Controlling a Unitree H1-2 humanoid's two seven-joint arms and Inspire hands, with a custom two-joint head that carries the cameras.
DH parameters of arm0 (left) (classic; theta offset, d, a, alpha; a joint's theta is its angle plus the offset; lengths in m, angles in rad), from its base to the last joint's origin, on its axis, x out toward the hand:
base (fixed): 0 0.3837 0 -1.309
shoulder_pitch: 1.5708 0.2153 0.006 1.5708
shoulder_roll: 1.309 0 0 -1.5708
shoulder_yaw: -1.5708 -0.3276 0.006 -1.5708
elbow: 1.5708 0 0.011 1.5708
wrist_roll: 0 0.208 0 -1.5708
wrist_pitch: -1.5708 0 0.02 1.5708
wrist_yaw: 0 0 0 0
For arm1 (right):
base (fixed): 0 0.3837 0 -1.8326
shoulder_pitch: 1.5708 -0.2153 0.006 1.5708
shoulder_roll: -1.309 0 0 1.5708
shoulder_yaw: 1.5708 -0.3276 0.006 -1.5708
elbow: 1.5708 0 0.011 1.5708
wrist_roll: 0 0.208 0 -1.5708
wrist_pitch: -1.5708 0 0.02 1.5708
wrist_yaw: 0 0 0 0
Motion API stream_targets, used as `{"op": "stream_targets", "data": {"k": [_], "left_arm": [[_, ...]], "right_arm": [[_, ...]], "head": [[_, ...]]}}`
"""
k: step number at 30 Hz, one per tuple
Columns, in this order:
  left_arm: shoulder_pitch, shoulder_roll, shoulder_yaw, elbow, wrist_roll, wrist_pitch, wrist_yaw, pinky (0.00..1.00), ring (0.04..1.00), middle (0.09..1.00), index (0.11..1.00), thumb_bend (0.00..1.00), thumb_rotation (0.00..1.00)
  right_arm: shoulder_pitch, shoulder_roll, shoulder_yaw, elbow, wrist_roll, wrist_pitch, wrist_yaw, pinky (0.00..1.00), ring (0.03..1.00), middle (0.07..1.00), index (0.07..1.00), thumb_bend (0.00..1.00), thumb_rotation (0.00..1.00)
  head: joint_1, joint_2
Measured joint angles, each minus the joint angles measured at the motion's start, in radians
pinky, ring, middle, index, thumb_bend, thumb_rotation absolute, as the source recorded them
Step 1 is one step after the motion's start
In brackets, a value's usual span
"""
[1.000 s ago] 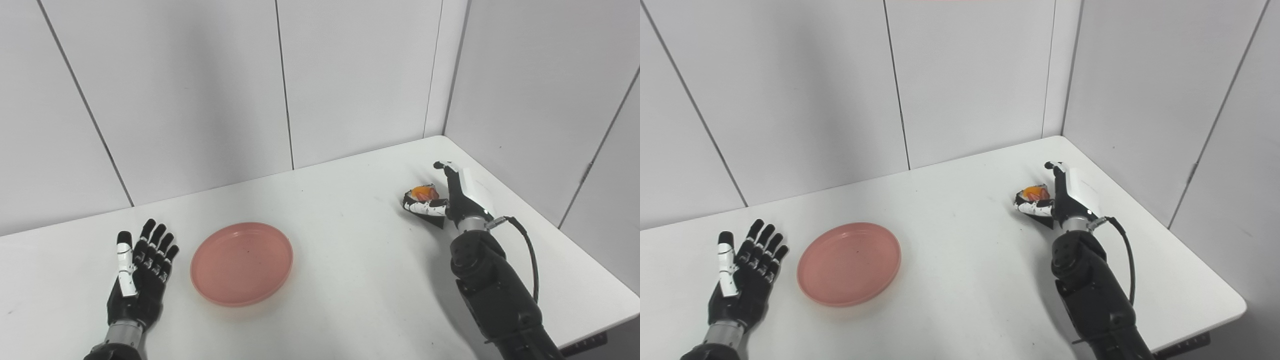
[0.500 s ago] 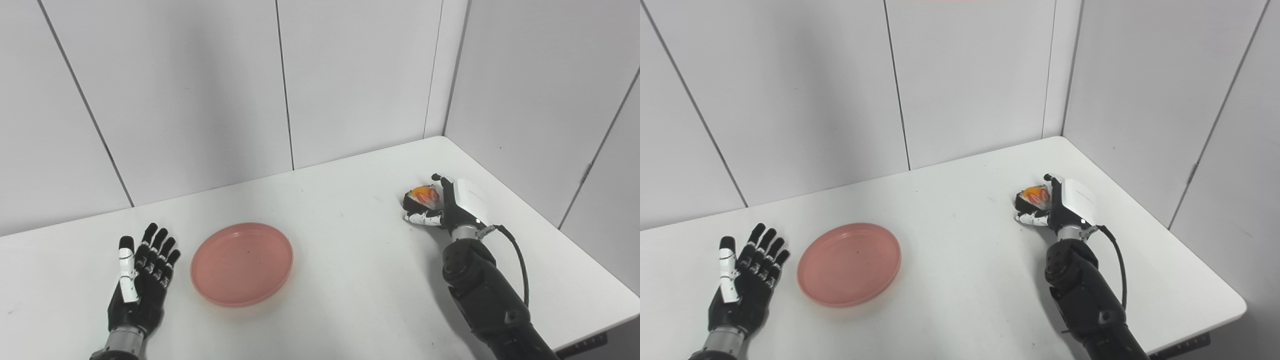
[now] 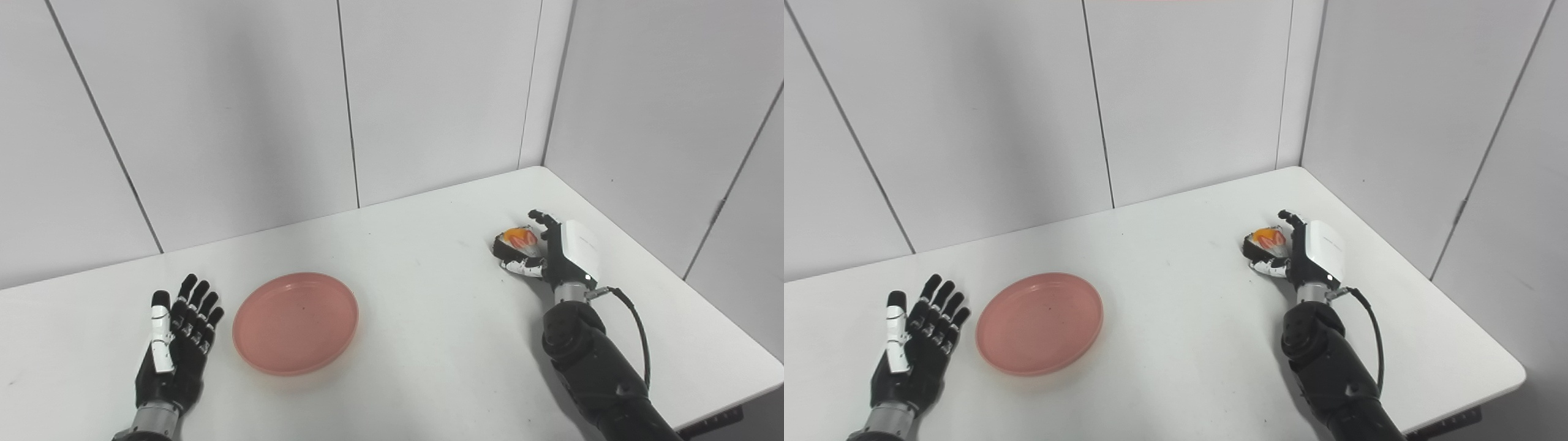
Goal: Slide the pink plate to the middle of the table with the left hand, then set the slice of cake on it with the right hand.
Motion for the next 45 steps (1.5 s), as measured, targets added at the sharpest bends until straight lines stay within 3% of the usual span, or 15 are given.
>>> {"op": "stream_targets", "data": {"k": [7,8,11,23,28,31,37,45], "left_arm": [[0.003,-0.001,-0.002,-0.007,0.000,0.002,0.000,1.00,1.000,1.000,1.000,0.74,1.00],[0.006,-0.001,-0.003,-0.012,0.000,0.005,0.000,1.00,1.000,1.000,1.000,0.74,1.00],[0.011,-0.001,-0.005,-0.019,0.000,0.011,0.000,1.00,1.000,1.000,1.000,0.73,1.00],[0.010,-0.002,-0.009,-0.014,-0.001,0.011,-0.005,1.00,1.000,1.000,1.000,0.73,1.00],[0.011,-0.005,-0.015,-0.016,0.000,0.010,-0.005,1.00,1.000,1.000,1.000,0.74,1.00],[0.015,-0.008,-0.028,-0.026,0.016,0.007,-0.002,1.00,1.000,1.000,1.000,0.72,1.00],[0.035,-0.034,-0.049,-0.062,0.055,0.002,0.025,1.00,1.000,1.000,1.000,0.70,1.00],[0.064,-0.091,-0.067,-0.112,0.114,0.001,0.108,1.00,1.000,1.000,1.000,0.69,1.00]], "right_arm": [[-0.008,0.000,-0.004,0.000,0.048,-0.010,0.002,0.42,0.495,0.636,0.684,0.49,0.00],[-0.008,0.000,-0.004,0.000,0.057,-0.014,0.004,0.35,0.432,0.547,0.671,0.52,0.00],[-0.009,-0.001,-0.009,0.000,0.081,-0.021,0.015,0.30,0.376,0.491,0.651,0.54,0.00],[-0.009,-0.003,-0.005,-0.002,0.102,-0.023,0.034,0.30,0.365,0.485,0.598,0.54,0.00],[-0.008,-0.003,-0.005,-0.011,0.100,-0.023,0.035,0.29,0.364,0.484,0.588,0.54,0.00],[0.005,-0.002,-0.007,-0.045,0.106,-0.023,0.042,0.32,0.391,0.486,0.585,0.54,0.00],[0.038,-0.001,-0.020,-0.184,0.135,-0.022,0.101,0.29,0.362,0.448,0.545,0.51,0.00],[0.064,-0.009,-0.028,-0.350,0.156,-0.021,0.200,0.27,0.359,0.446,0.537,0.51,0.00]], "head": [[0.005,0.005],[0.006,0.006],[0.008,0.005],[0.028,0.008],[0.069,0.015],[0.132,0.024],[0.227,0.025],[0.363,0.043]]}}
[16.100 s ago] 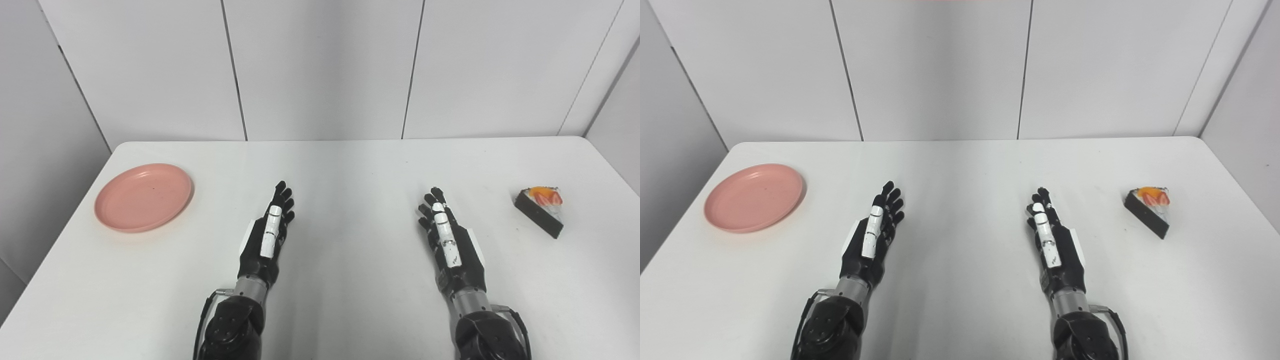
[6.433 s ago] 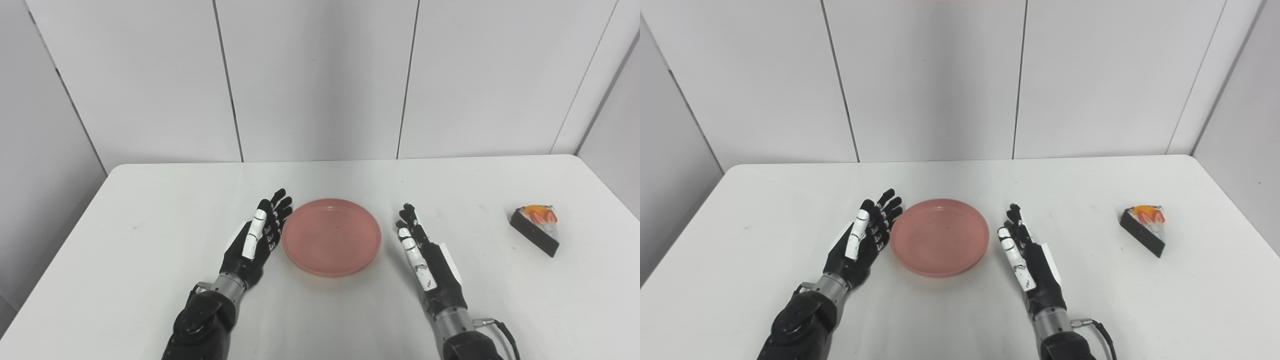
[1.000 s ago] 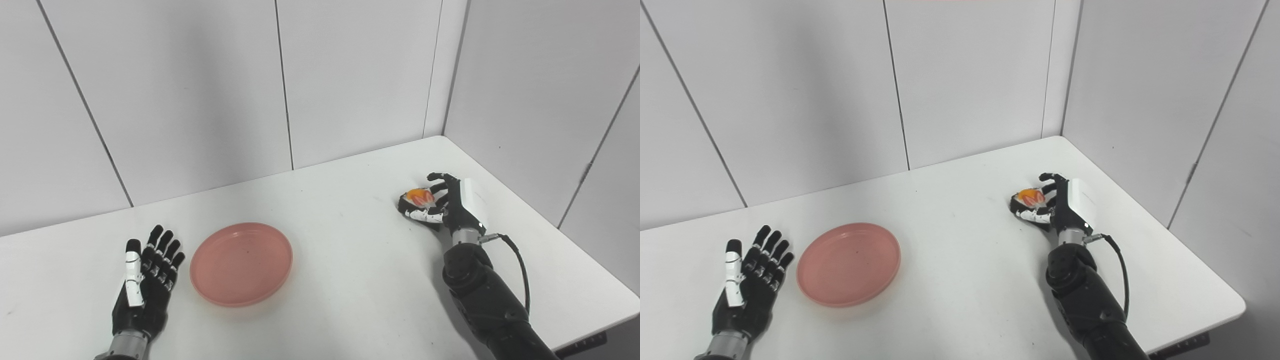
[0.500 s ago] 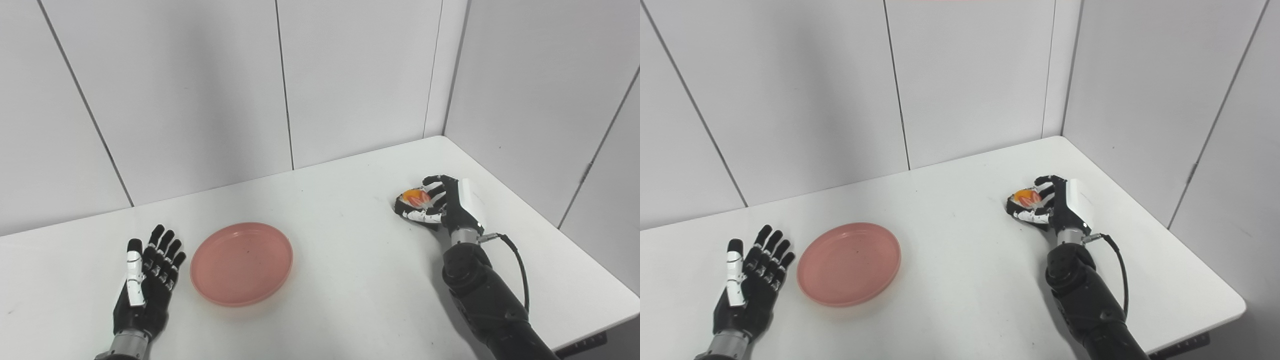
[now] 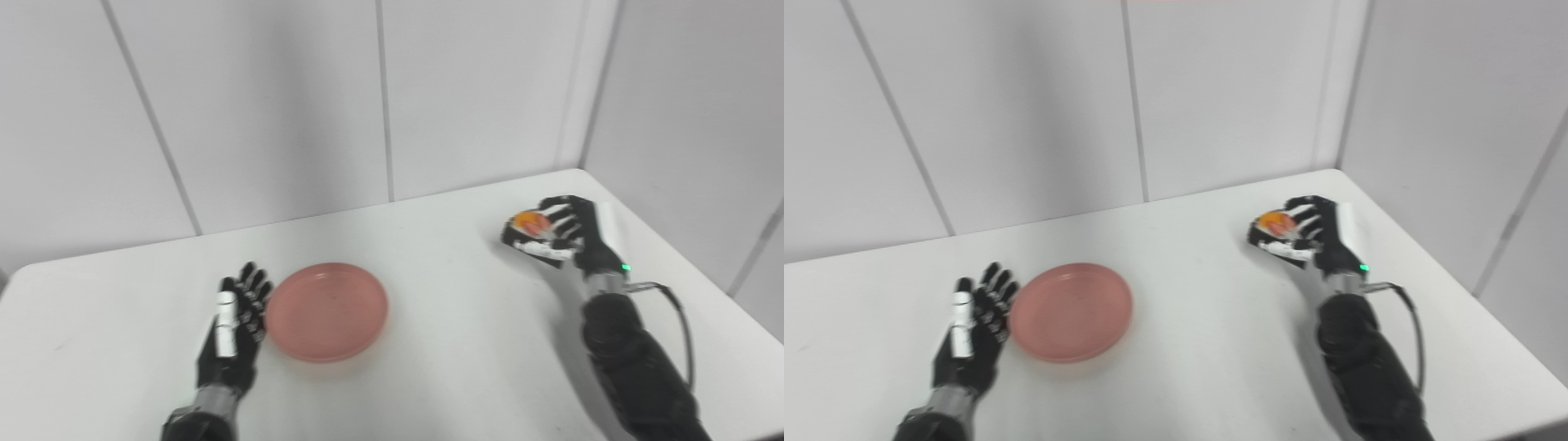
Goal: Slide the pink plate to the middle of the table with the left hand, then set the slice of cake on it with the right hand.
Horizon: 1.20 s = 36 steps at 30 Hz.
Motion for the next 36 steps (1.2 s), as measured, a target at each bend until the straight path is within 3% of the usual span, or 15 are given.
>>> {"op": "stream_targets", "data": {"k": [8,20,26,36], "left_arm": [[0.005,-0.034,-0.013,-0.009,0.028,-0.010,0.052,1.00,1.000,1.000,1.000,0.65,1.00],[-0.002,-0.054,-0.020,0.008,0.042,-0.043,0.080,1.00,1.000,1.000,1.000,0.63,1.00],[-0.005,-0.059,-0.026,0.015,0.064,-0.051,0.101,1.00,1.000,1.000,1.000,0.62,1.00],[-0.009,-0.073,-0.039,0.023,0.096,-0.060,0.128,1.00,1.000,1.000,1.000,0.63,1.00]], "right_arm": [[0.022,0.009,0.042,-0.113,0.003,-0.001,0.103,0.27,0.357,0.441,0.536,0.51,0.00],[0.054,0.032,0.096,-0.179,0.006,-0.004,0.202,0.28,0.356,0.443,0.536,0.51,0.00],[0.064,0.037,0.130,-0.226,0.024,-0.018,0.260,0.22,0.304,0.459,0.510,0.51,0.00],[0.066,0.100,0.208,-0.260,0.020,-0.021,0.339,0.27,0.340,0.436,0.539,0.51,0.00]], "head": [[0.058,0.014],[0.089,0.026],[0.103,0.032],[0.132,0.037]]}}
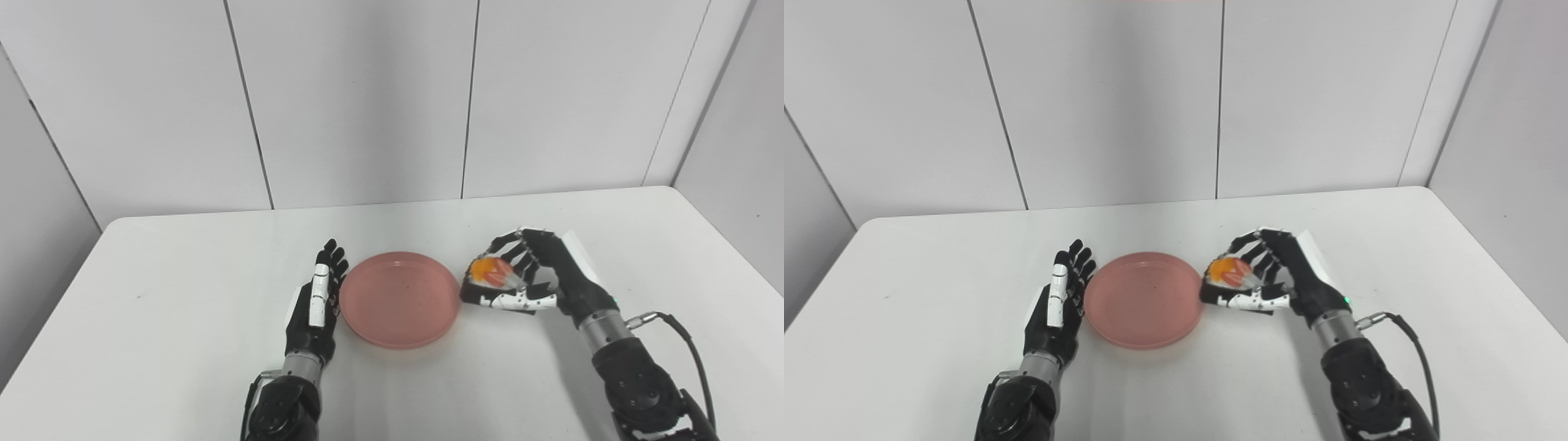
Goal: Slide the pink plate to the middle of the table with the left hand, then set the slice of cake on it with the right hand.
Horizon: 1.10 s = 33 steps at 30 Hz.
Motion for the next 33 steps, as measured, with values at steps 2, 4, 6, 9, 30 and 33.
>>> {"op": "stream_targets", "data": {"k": [2,4,6,9,30,33], "left_arm": [[0.001,-0.002,-0.003,-0.002,0.006,0.001,0.000,1.00,1.000,1.000,1.000,0.63,1.00],[0.002,-0.003,-0.004,-0.004,0.006,0.002,0.001,1.00,1.000,1.000,1.000,0.62,1.00],[0.004,-0.004,-0.005,-0.006,0.009,0.003,0.005,1.00,1.000,1.000,1.000,0.62,1.00],[0.005,-0.006,-0.006,-0.008,0.012,0.003,0.010,1.00,1.000,1.000,1.000,0.62,1.00],[0.010,-0.017,-0.019,-0.018,0.050,0.011,0.054,1.00,1.000,1.000,1.000,0.64,1.00],[0.016,-0.017,-0.021,-0.028,0.050,0.014,0.055,1.00,1.000,1.000,1.000,0.63,1.00]], "right_arm": [[-0.001,0.016,0.015,-0.005,-0.004,0.000,0.011,0.27,0.342,0.441,0.537,0.51,0.00],[-0.003,0.026,0.024,-0.014,-0.014,0.000,0.019,0.27,0.341,0.445,0.534,0.51,0.00],[-0.010,0.031,0.030,-0.013,-0.024,0.000,0.022,0.27,0.344,0.446,0.532,0.51,0.00],[-0.023,0.037,0.036,-0.009,-0.031,0.000,0.025,0.28,0.352,0.447,0.531,0.51,0.00],[-0.128,0.116,0.111,0.249,-0.097,-0.113,0.001,0.29,0.364,0.435,0.537,0.51,0.00],[-0.132,0.120,0.120,0.283,-0.111,-0.120,-0.003,0.29,0.365,0.434,0.537,0.51,0.00]], "head": [[0.000,0.000],[0.002,0.005],[0.005,0.008],[0.006,0.011],[0.011,0.029],[0.009,0.029]]}}
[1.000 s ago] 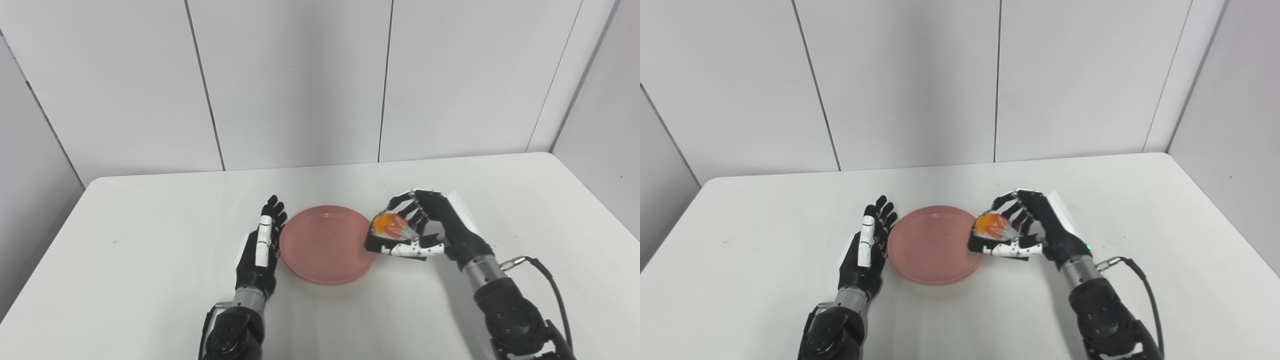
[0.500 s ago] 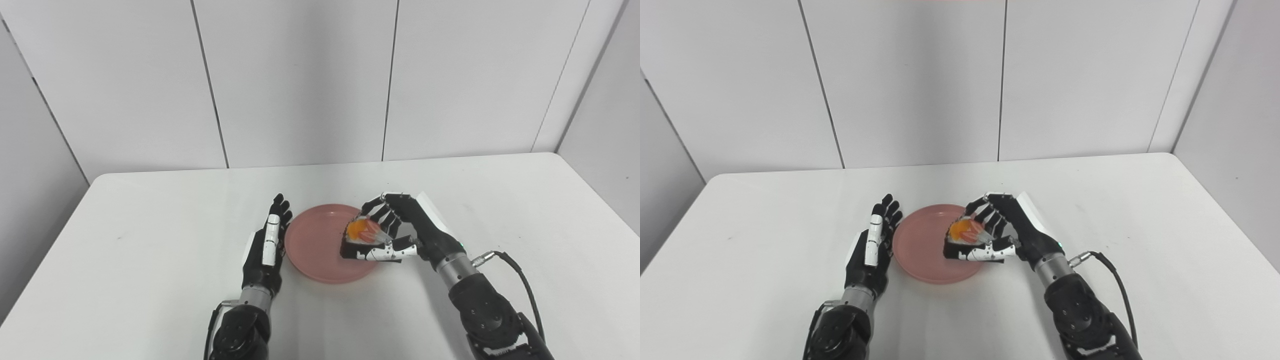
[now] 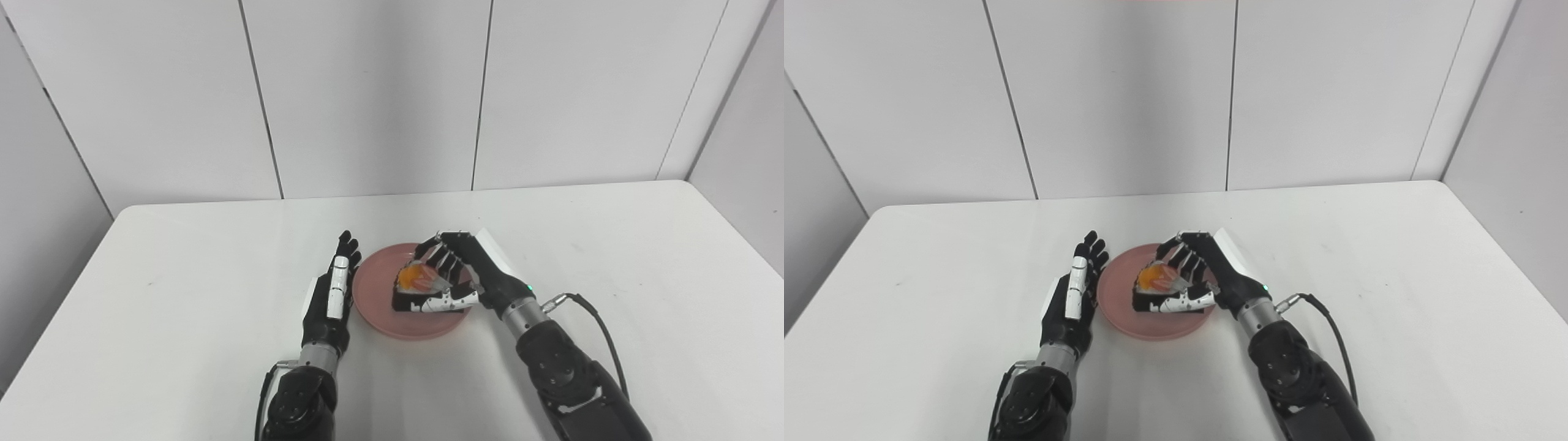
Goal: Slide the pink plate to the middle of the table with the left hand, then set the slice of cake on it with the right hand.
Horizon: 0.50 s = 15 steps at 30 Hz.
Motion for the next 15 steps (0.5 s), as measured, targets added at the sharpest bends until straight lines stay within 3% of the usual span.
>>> {"op": "stream_targets", "data": {"k": [15], "left_arm": [[0.002,-0.001,-0.005,-0.002,-0.001,-0.003,-0.001,1.00,1.000,1.000,1.000,0.62,1.00]], "right_arm": [[-0.063,0.006,0.035,0.200,-0.074,-0.094,-0.067,0.38,0.446,0.432,0.539,0.51,0.00]], "head": [[0.005,-0.018]]}}
